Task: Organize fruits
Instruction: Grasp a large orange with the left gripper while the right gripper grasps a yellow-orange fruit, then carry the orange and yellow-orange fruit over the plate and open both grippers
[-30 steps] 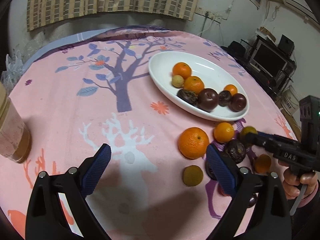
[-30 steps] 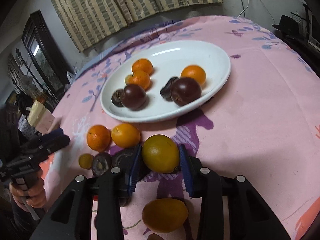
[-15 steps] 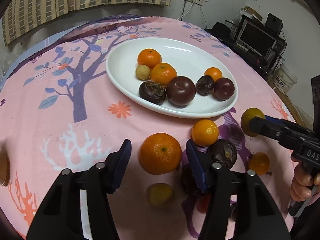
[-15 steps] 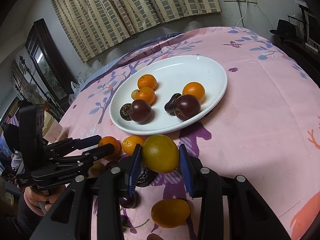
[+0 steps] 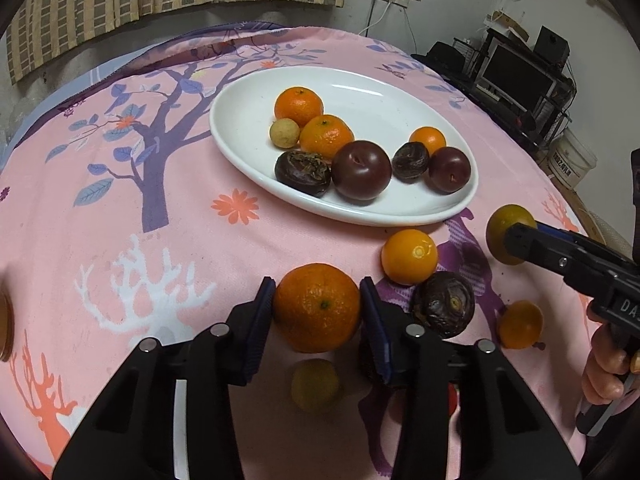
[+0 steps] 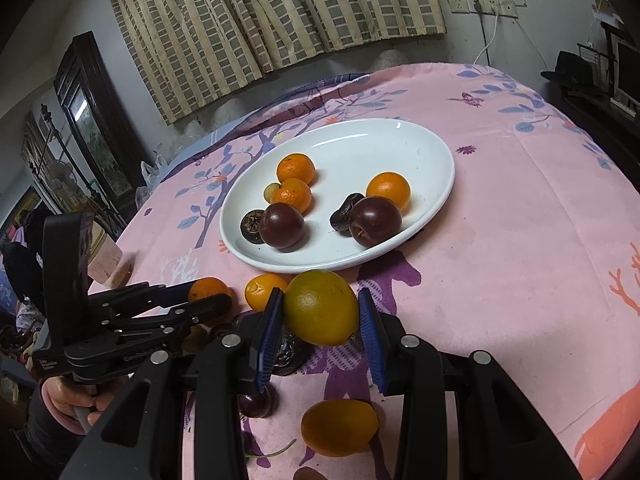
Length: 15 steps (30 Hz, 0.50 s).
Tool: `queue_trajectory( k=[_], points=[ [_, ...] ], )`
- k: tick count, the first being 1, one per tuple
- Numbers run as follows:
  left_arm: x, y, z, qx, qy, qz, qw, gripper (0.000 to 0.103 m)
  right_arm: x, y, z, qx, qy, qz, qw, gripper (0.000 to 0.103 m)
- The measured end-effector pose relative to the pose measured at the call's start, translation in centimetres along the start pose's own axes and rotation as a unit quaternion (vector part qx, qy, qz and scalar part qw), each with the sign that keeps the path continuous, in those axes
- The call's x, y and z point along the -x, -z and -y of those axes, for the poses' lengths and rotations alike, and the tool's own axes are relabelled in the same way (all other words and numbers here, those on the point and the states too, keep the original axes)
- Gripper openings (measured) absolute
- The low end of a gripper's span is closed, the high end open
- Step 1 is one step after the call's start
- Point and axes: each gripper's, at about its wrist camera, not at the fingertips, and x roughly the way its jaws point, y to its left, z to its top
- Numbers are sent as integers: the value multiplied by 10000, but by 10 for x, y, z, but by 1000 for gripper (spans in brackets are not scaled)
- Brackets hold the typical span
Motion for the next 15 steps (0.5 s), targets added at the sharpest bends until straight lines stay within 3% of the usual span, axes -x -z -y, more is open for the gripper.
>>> queue_trajectory(
  k=[4, 8, 15],
  points=[
    [24, -7, -1, 69, 81, 328, 9994, 43, 11, -2, -9, 218, -83, 330, 9992, 38],
    [43, -34, -1, 129, 178, 764, 9968, 43, 13, -18, -10, 203, -79, 615, 9979, 38],
    [7, -95, 1, 152, 64, 912, 9957, 43, -24, -61, -10, 359, 386, 825, 9952, 38]
  ],
)
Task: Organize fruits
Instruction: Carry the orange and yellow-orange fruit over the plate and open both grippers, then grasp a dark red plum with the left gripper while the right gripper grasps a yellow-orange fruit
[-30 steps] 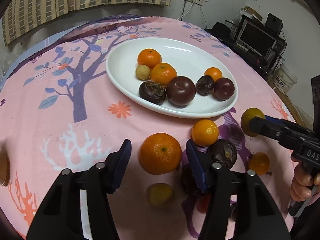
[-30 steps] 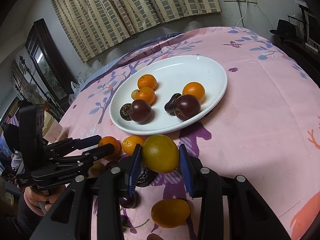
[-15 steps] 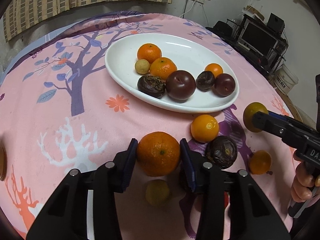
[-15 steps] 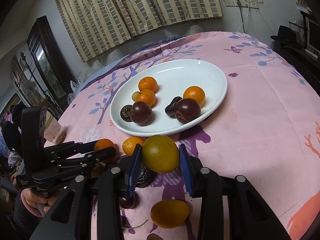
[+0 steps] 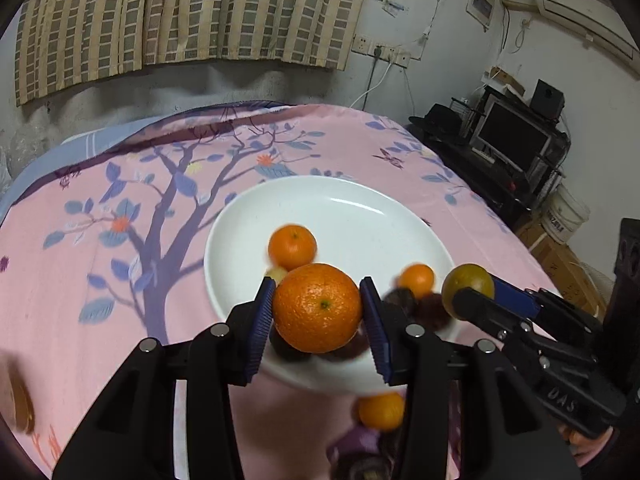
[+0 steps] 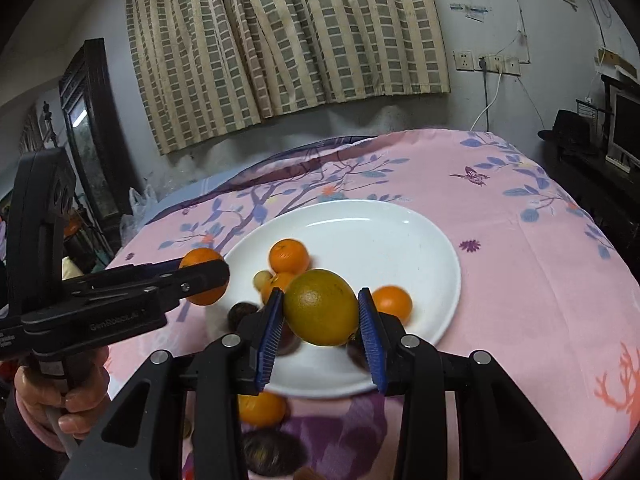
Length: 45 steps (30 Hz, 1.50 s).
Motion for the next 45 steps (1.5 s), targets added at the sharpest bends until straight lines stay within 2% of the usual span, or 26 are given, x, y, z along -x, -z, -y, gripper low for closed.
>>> queue_trajectory(
  k=[3, 7, 8, 9, 10, 11, 12, 14, 15, 17, 20, 25, 28, 31, 35, 39, 45],
  points=[
    [-28, -10, -6, 109, -25, -193, 9998, 43, -25, -7, 5, -55, 38, -146, 9999, 38],
    [-43, -10, -11, 161, -101, -318, 9993, 44, -45, -10, 7, -117, -61, -361, 9993, 40],
    [-43, -10, -11, 147, -156, -325, 9992, 48, -44, -10, 7, -155, -93, -349, 9992, 40],
    [-40, -10, -10, 140, -200, -307, 9992, 55, -42, -11, 8, -194, -118, -306, 9993, 45],
    [-35, -11, -10, 149, -254, -256, 9992, 72, -36, -12, 9, -208, -126, -282, 9993, 45],
    [-26, -13, -10, 185, -342, -145, 9991, 82, -31, -12, 8, -195, -137, -275, 9993, 45],
    [-15, -15, -9, 200, -376, -13, 9991, 84, -23, -13, 8, -186, -157, -250, 9994, 45],
    [10, -17, -7, 137, -412, 160, 9989, 95, -4, -13, 6, -165, -213, -191, 9995, 48],
    [21, -15, -7, 115, -508, 216, 9984, 96, 5, -11, 5, -134, -219, -197, 9995, 52],
    [45, -4, -7, 57, -770, 311, 9965, 98, 21, -3, 3, -47, -164, -260, 9995, 56],
    [63, 20, -12, 46, -928, 240, 9954, 98, 40, 20, 3, 1, -279, -365, 9989, 59],
    [69, 68, -27, 332, -732, -117, 9967, 98, 53, 70, 6, -191, -222, -880, 9957, 59],
    [68, 87, -31, 470, -533, -245, 9972, 98, 60, 87, 3, -134, -146, -979, 9950, 59],
    [69, 96, -28, 416, -542, -293, 9972, 98, 60, 98, -2, -60, -101, -1109, 9938, 59],
    [74, 100, -24, 289, -519, -281, 9978, 98, 52, 103, -4, 52, 184, -1267, 9918, 59],
    [78, 99, -23, 267, -572, -218, 9978, 98, 50, 107, -6, 144, 166, -1386, 9901, 59],
    [79, 100, -30, 386, -517, -269, 9976, 98, 45, 109, -3, 70, 229, -1545, 9877, 49]
  ],
)
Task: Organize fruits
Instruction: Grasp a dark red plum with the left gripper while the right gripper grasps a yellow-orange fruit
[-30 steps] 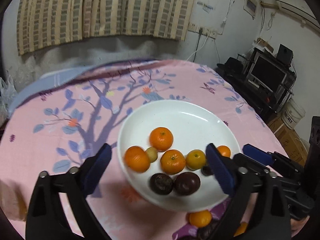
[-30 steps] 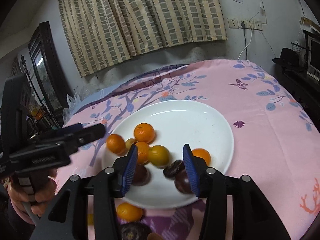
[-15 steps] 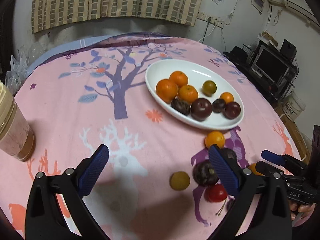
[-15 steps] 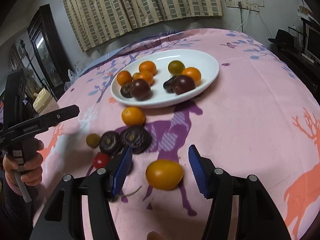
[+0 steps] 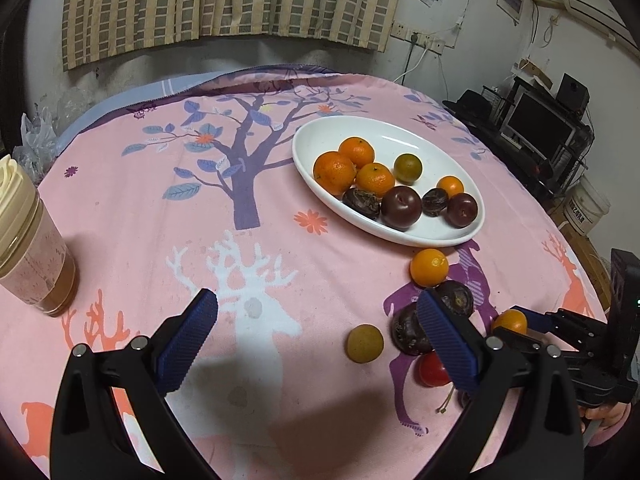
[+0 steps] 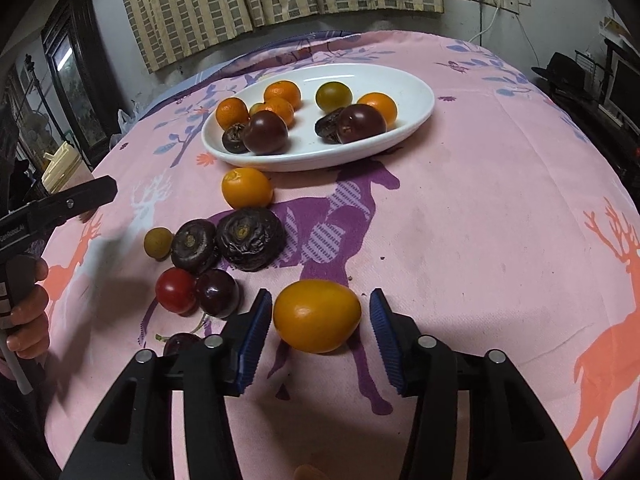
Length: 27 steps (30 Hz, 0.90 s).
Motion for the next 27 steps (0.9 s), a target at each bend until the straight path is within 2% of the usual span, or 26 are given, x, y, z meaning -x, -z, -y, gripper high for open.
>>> queue_trajectory(
  k=[2, 4, 7, 9, 10, 11, 12, 13, 15, 16, 17, 19, 22, 24, 27],
  points=[
    [1, 1, -1, 22, -3, 3, 10000, 98, -1, 0, 2, -46, -47, -17, 10000, 48],
    [0, 1, -1, 14, -11, 0, 10000, 98, -1, 0, 1, -17, -102, -17, 9999, 42],
    [1, 2, 0, -14, 45, -24, 10000, 98, 1, 0, 1, -26, -134, 21, 9999, 42],
    [3, 5, 8, -172, 244, -32, 9995, 97, 7, -2, 7, -198, -188, 198, 9994, 42],
    [6, 9, 16, -374, 456, -51, 9982, 97, 11, -3, 10, -277, -187, 306, 9990, 42],
    [9, 14, 28, -627, 703, -81, 9955, 92, 13, -4, 13, -331, -179, 369, 9986, 42],
    [11, 20, 42, -925, 974, -135, 9908, 80, 15, -4, 15, -386, -175, 417, 9982, 42],
    [12, 26, 54, -1183, 1217, -218, 9852, 74, 16, -4, 17, -430, -179, 420, 9980, 42],
    [11, 39, 75, -1555, 1553, -402, 9747, 61, 15, -5, 19, -465, -177, 390, 9980, 42],
    [10, 45, 83, -1723, 1629, -486, 9703, 58, 14, -5, 19, -467, -171, 386, 9980, 42],
    [9, 52, 91, -1900, 1643, -552, 9664, 53, 14, -5, 19, -459, -169, 388, 9980, 42],
    [6, 59, 100, -2085, 1632, -620, 9623, 52, 14, -5, 18, -445, -173, 396, 9981, 42],
    [3, 64, 103, -2153, 1591, -668, 9612, 51, 13, -5, 19, -435, -147, 358, 9983, 42],
    [0, 65, 105, -2187, 1558, -699, 9607, 44, 12, -4, 19, -444, -154, 336, 9983, 42],
    [-4, 67, 107, -2222, 1536, -753, 9599, 42, 13, -4, 19, -441, -167, 346, 9983, 42]
  ],
)
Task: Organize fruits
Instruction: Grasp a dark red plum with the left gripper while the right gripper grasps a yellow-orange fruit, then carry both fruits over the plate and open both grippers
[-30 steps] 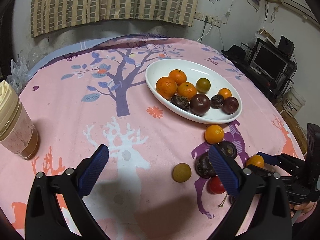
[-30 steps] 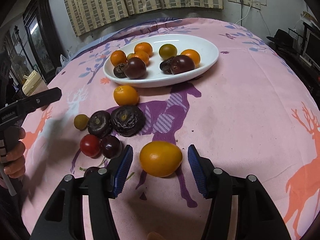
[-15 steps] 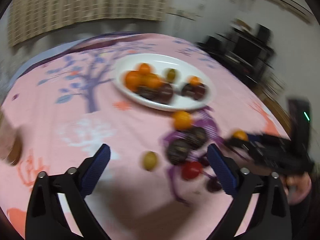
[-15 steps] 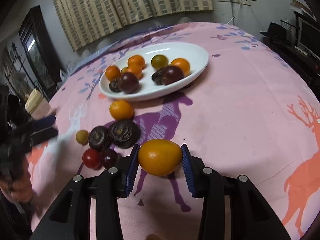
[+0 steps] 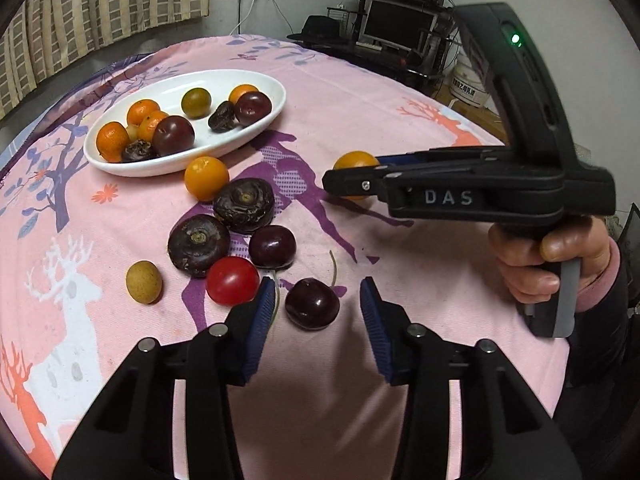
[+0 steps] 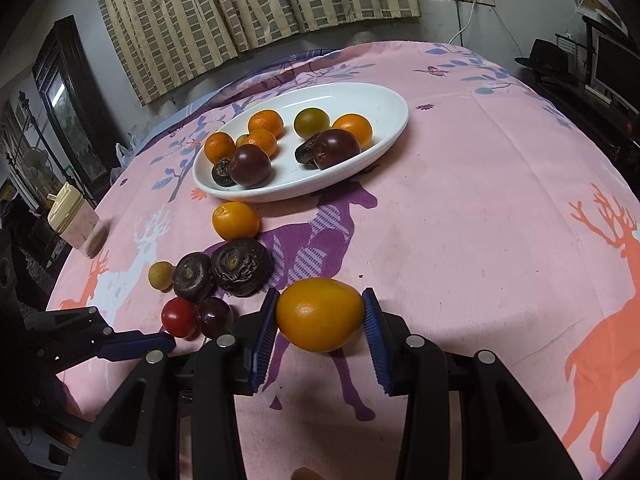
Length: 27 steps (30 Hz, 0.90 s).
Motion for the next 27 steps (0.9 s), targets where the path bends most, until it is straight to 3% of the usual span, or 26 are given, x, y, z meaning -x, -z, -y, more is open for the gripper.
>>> queue_trajectory(
  k=[14, 22, 27],
  points=[
    [-18, 3, 5, -72, -125, -241, 9996, 30, 8, 1, -2, 49, -96, 118, 9999, 42],
    [17, -16, -12, 229, 65, 285, 9993, 30, 19, -8, -1, 55, -301, 404, 9987, 42],
    [35, -62, -60, 703, -77, 724, 9949, 30, 22, -52, -9, 184, -311, 795, 9962, 42]
  ],
)
